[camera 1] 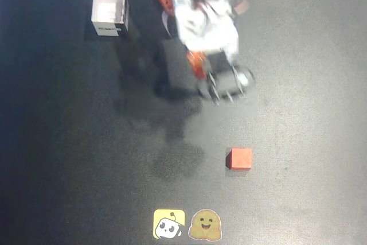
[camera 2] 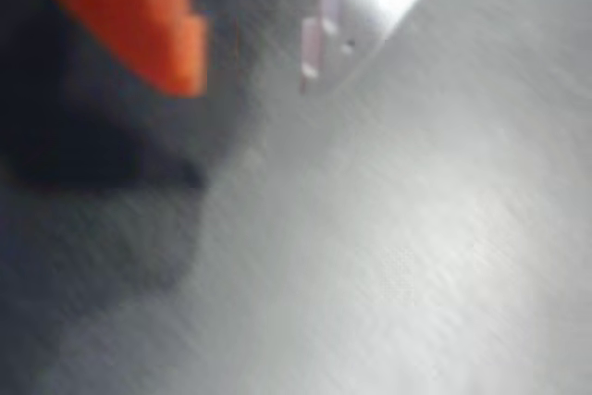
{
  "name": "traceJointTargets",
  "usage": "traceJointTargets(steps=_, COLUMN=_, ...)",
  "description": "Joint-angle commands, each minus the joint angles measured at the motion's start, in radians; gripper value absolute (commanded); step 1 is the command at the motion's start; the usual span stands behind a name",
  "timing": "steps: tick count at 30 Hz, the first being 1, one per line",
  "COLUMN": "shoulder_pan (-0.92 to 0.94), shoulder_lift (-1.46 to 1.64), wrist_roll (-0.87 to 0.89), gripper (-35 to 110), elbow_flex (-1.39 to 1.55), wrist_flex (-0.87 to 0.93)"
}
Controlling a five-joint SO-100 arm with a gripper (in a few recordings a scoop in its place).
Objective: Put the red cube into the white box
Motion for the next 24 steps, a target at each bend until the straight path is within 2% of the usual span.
traceJointTargets(steps=1, shoulder_pan=-0.043, shoulder_lift=-0.176, wrist_roll=0.048, gripper=16, elbow_flex=-0.164, wrist_flex=-0.011)
traceJointTargets(steps=7, shoulder_pan=-0.098, shoulder_lift=-0.391, wrist_roll=0.126, gripper=28, elbow_flex=-0.304, wrist_flex=-0.066)
traceJointTargets(steps=24, shoulder_pan=-0.138, shoulder_lift=-0.815, wrist_roll=0.265, gripper=28, elbow_flex=-0.603, wrist_flex=-0.23)
